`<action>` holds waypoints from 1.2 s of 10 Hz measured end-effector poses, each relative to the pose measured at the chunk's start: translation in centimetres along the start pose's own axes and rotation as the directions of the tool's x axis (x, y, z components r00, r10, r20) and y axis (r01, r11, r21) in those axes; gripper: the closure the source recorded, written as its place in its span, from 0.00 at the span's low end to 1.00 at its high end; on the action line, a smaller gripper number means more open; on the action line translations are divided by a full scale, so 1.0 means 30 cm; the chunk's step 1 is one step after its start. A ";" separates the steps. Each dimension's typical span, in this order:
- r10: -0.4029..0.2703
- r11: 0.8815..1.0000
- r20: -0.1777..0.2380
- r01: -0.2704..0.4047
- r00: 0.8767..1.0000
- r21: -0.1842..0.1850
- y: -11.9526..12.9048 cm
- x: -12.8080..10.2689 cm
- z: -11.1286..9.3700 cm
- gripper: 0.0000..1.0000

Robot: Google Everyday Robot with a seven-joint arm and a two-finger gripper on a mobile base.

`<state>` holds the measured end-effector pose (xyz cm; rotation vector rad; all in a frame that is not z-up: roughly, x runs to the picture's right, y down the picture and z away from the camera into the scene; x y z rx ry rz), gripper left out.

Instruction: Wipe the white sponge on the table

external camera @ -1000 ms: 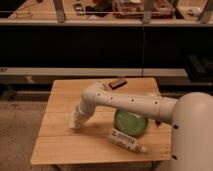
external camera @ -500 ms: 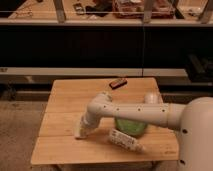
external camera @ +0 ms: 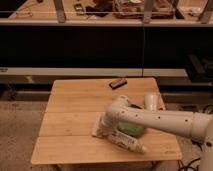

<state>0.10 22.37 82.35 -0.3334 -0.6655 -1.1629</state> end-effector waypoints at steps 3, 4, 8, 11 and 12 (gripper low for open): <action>0.074 0.997 -0.076 -0.075 0.994 -0.002 0.066 0.179 -0.045 1.00; 0.067 0.998 -0.082 -0.066 0.994 0.014 0.022 0.232 -0.034 1.00; -0.043 0.995 -0.064 0.049 0.997 0.087 -0.281 0.333 0.028 1.00; -0.193 0.974 -0.026 0.195 0.981 0.120 -0.500 0.246 0.073 1.00; -0.240 0.963 -0.016 0.240 0.971 0.125 -0.541 0.202 0.077 1.00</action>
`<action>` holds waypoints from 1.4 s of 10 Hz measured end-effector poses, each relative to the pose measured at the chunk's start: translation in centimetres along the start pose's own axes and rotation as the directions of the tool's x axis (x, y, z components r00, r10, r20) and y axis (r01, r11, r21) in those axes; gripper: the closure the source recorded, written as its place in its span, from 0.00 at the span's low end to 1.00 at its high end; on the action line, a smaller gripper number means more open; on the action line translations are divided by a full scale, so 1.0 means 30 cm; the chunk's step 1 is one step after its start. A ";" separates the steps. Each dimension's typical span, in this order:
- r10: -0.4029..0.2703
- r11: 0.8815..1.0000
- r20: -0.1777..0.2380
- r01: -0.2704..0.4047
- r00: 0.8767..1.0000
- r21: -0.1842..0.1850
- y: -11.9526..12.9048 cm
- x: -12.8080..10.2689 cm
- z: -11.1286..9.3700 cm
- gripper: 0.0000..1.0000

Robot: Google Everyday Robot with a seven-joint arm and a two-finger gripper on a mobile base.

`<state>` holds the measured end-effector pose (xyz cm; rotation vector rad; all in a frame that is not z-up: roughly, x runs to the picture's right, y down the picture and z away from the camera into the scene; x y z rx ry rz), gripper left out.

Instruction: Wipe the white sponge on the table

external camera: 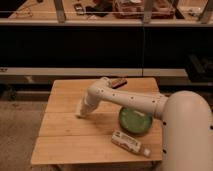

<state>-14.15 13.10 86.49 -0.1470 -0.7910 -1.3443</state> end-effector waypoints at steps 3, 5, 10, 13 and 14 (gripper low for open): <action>-0.105 0.994 0.045 0.104 0.993 0.016 -0.056 -0.153 -0.010 1.00; -0.127 0.992 0.076 0.127 0.989 0.007 -0.003 -0.275 -0.034 1.00; -0.030 0.995 0.112 0.041 0.993 -0.096 0.251 -0.417 -0.078 1.00; 0.074 0.988 0.058 -0.066 0.996 -0.140 0.370 -0.337 -0.122 1.00; 0.101 0.985 0.042 -0.094 0.994 -0.147 0.403 -0.307 -0.128 1.00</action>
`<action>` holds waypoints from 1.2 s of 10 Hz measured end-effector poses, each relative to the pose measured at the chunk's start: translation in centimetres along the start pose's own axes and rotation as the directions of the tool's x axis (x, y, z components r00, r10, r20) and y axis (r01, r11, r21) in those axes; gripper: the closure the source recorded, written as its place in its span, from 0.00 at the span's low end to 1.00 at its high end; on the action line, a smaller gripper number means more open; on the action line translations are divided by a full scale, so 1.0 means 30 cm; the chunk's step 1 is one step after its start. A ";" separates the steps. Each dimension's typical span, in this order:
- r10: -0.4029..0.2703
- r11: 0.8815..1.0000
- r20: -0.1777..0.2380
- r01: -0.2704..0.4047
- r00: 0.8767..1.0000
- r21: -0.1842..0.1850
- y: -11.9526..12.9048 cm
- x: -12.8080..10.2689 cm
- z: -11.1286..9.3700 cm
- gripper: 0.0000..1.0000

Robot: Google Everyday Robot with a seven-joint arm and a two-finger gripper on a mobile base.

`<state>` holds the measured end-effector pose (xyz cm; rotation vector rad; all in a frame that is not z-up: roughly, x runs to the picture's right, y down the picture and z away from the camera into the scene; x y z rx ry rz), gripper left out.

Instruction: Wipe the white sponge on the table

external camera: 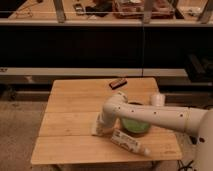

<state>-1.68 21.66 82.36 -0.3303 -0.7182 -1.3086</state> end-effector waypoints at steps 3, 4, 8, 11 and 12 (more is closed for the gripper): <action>0.067 0.998 -0.039 -0.068 0.997 -0.020 0.039 0.166 0.006 1.00; 0.068 0.997 -0.048 -0.069 0.997 -0.020 0.019 0.217 0.015 1.00; -0.006 1.000 -0.075 0.007 0.997 0.014 -0.178 0.341 0.024 1.00; -0.141 0.989 -0.062 0.144 0.988 0.044 -0.386 0.284 0.027 1.00; -0.194 0.979 -0.049 0.197 0.980 0.057 -0.449 0.228 0.034 1.00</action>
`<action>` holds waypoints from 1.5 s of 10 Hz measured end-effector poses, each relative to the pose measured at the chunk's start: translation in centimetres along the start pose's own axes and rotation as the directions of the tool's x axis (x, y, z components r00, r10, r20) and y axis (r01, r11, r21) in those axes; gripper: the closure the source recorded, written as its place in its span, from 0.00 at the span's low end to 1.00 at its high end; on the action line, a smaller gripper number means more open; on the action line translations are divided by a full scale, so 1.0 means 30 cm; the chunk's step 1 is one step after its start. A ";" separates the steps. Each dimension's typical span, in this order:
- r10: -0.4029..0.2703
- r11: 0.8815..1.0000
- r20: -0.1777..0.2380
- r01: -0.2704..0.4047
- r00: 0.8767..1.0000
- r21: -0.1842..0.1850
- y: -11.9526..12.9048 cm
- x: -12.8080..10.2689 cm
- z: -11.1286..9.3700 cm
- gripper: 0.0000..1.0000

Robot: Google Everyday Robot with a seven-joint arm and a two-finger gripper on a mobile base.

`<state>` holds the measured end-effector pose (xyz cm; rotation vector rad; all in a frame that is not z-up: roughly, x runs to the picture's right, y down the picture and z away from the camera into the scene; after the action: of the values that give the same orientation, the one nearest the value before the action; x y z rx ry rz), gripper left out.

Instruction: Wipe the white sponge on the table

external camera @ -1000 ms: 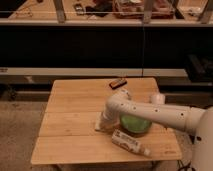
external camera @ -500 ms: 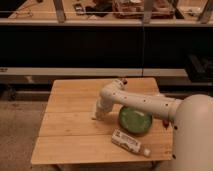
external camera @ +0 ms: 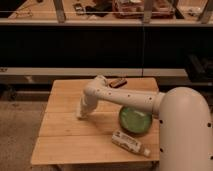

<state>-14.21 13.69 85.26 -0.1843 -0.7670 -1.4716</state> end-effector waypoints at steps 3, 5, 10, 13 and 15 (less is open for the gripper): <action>-0.084 0.996 0.047 0.083 0.995 0.020 -0.079 -0.138 0.024 1.00; -0.079 0.997 0.079 0.078 0.994 0.018 -0.032 -0.215 0.032 1.00; 0.147 0.988 0.088 -0.142 0.985 -0.057 0.349 -0.333 -0.041 1.00; 0.252 0.965 0.030 -0.249 0.967 -0.088 0.509 -0.256 -0.092 1.00; 0.279 0.956 0.003 -0.277 0.960 -0.094 0.532 -0.164 -0.105 1.00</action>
<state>2.20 18.11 85.46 -0.3605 -0.6566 -1.2390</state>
